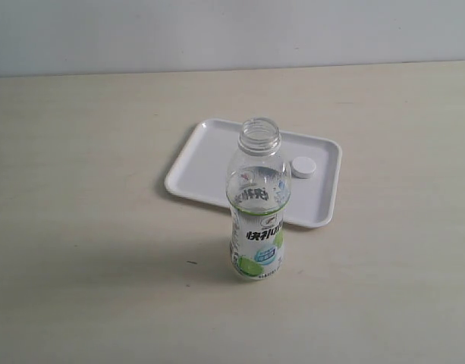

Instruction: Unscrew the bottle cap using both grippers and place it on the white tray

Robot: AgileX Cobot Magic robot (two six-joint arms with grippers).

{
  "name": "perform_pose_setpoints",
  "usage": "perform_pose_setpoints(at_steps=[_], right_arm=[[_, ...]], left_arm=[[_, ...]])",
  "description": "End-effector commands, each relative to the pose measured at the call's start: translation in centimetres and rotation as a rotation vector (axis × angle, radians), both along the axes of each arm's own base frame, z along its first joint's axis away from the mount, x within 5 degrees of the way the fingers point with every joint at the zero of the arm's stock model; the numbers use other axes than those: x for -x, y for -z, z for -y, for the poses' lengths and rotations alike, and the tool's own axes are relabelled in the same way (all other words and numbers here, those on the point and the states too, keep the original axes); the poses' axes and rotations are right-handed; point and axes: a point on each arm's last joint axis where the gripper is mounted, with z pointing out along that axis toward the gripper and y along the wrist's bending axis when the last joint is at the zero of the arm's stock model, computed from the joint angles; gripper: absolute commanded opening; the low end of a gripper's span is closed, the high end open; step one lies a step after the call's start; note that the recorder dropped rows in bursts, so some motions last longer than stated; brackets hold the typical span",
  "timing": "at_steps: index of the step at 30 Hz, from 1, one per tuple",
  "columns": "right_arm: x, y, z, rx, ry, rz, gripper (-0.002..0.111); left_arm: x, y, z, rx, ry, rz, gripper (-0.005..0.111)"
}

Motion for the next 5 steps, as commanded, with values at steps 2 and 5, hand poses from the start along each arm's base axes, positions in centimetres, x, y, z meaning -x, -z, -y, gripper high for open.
perform_pose_setpoints(at_steps=[2,5], right_arm=[[0.02,0.1,0.04,0.008,0.005,0.006,0.0],[0.02,0.1,0.04,0.008,0.005,0.006,0.0]], left_arm=[[0.06,-0.04,-0.01,0.01,-0.001,0.007,0.0],[0.06,-0.04,-0.01,0.01,-0.001,0.007,0.0]])
